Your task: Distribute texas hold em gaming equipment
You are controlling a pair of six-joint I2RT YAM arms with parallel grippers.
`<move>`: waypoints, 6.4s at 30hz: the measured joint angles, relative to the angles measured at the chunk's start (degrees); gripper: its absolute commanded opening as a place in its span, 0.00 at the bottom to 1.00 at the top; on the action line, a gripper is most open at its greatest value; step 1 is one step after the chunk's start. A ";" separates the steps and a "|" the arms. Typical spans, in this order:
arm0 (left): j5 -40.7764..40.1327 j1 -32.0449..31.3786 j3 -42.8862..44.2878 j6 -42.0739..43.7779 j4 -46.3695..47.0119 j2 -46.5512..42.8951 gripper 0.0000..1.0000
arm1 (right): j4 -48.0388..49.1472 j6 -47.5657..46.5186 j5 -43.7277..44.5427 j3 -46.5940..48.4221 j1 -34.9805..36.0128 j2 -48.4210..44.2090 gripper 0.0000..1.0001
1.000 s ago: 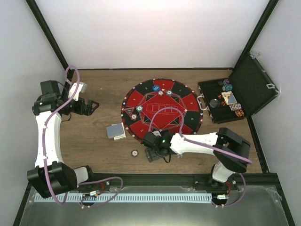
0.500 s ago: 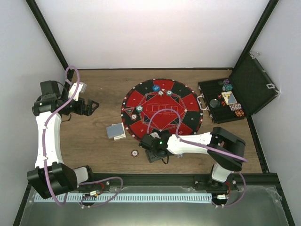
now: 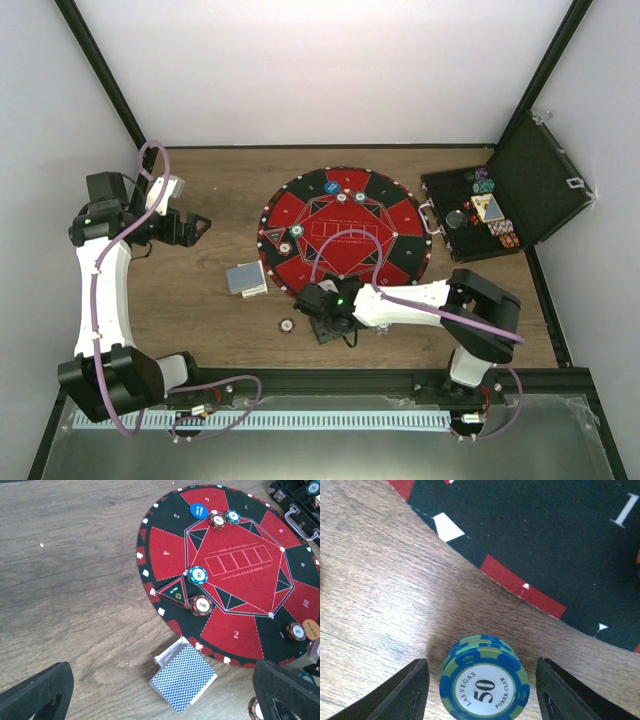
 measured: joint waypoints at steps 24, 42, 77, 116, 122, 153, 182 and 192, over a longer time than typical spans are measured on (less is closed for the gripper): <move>0.02 0.00 -0.59 0.00 0.13 -0.11 1.00 | -1.33 -1.11 -0.02 1.07 0.04 1.20 0.60; 0.00 0.00 -0.68 0.00 0.17 -0.11 1.00 | -2.10 -1.86 -0.20 1.79 0.04 1.20 0.44; 0.00 0.00 -0.68 -0.02 0.15 -0.11 1.00 | -5.31 -11.96 5.86 4.63 -28.11 -8.48 0.25; 0.09 0.00 0.04 0.22 -0.46 -0.09 1.00 | -4.20 -9.88 3.48 -3.15 -29.07 -13.53 0.80; 0.55 0.00 0.11 0.02 -0.44 0.02 1.00 | -11.28 -2.95 2.84 -3.21 -20.55 -16.72 0.80; 0.96 0.00 0.11 0.04 -0.09 0.79 1.00 | -14.38 9.81 -1.14 -12.85 -15.23 -23.02 0.62; 0.90 0.00 0.09 0.07 0.17 0.79 1.00 | -12.59 9.51 -1.92 -13.07 -14.78 -22.47 0.23; 0.92 0.00 0.09 0.07 0.17 0.79 1.00 | -16.22 8.50 -1.55 -7.41 -14.60 -22.27 0.18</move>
